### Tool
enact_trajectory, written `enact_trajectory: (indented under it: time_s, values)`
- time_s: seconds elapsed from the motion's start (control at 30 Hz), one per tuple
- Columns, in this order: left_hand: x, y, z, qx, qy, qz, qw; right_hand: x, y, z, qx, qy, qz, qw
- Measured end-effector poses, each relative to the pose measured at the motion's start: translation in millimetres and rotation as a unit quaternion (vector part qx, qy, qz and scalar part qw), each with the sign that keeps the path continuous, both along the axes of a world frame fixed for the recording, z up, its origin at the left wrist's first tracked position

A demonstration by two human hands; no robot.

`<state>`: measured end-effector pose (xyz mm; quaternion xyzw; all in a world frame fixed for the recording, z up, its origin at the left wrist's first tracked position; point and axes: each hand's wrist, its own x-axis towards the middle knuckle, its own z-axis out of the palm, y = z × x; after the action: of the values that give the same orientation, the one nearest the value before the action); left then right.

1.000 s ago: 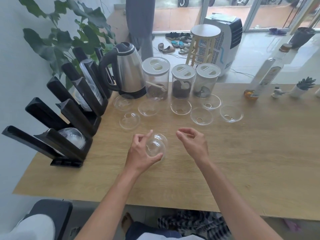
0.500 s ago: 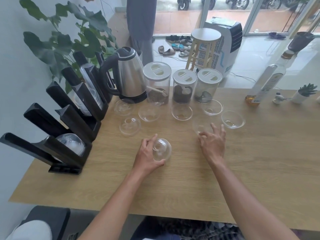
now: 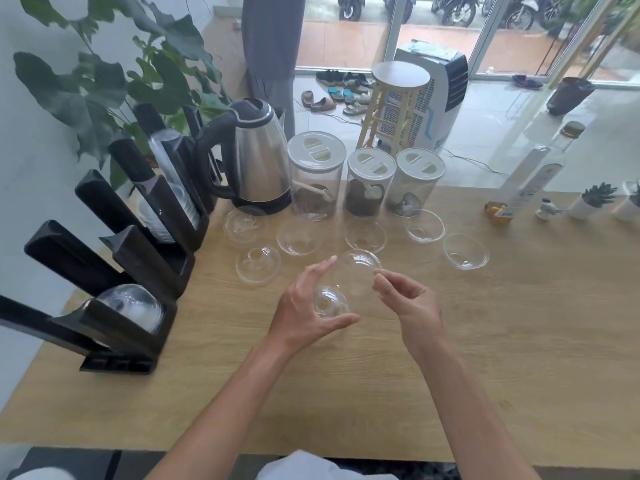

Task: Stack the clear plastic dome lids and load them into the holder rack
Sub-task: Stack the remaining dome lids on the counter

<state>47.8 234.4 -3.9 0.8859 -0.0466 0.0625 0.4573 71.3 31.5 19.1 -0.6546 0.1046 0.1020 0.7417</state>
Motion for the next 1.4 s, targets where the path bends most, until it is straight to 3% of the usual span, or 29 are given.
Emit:
enact_trajectory:
  time_s: [0.1, 0.17, 0.33, 0.5, 0.57, 0.7, 0.83, 0.93, 1.03, 1.17, 1.3, 1.4]
  values:
    - [4.2, 0.3, 5.3, -0.018, -0.018, 0.013, 1.0, 2.3, 6.6, -1.3, 0.101, 0.07, 0.033, 0.992]
    - [5.6, 5.4, 3.4, -0.011, -0.023, 0.029, 0.999, 3.1, 9.6, -4.6, 0.097, 0.093, 0.039, 0.99]
    - [-5.4, 20.6, -17.9, 0.051, 0.008, 0.042, 0.998, 6.2, 18.8, -15.5, -0.071, 0.092, -0.002, 0.993]
    - [-13.7, 29.6, -46.9, 0.104, 0.073, 0.03, 0.991, 21.0, 29.0, -23.7, -0.219, 0.048, -0.031, 0.974]
    - [-9.2, 28.4, -47.7, 0.109, 0.079, 0.025, 0.991, 33.1, 32.9, -31.5, -0.329, -0.009, -0.025, 0.944]
    - [1.6, 26.0, -43.2, 0.114, 0.095, 0.015, 0.989, 66.2, 37.2, -44.5, -0.521, -0.082, 0.028, 0.849]
    - [4.5, 29.9, -44.9, 0.109, 0.096, -0.002, 0.989, 89.3, 37.8, -56.6, -0.609, -0.075, 0.084, 0.785]
    - [5.8, 34.3, -46.5, 0.11, 0.093, -0.021, 0.989, 91.4, 39.6, -64.6, -0.632, -0.1, 0.063, 0.766]
    - [5.1, 38.4, -45.4, 0.089, 0.09, -0.026, 0.992, 81.8, 40.8, -67.4, -0.619, -0.129, 0.02, 0.775]
    - [5.2, 44.0, -33.4, 0.047, 0.052, -0.016, 0.997, 55.5, 47.9, -48.5, -0.508, -0.156, -0.048, 0.846]
    - [11.7, 46.3, -11.4, 0.001, -0.006, 0.0, 1.0, 27.2, 57.5, -12.7, -0.278, -0.11, -0.094, 0.95]
    - [16.8, 44.5, 1.2, -0.037, -0.027, -0.009, 0.999, 11.3, 59.7, 3.6, -0.089, -0.056, -0.084, 0.991]
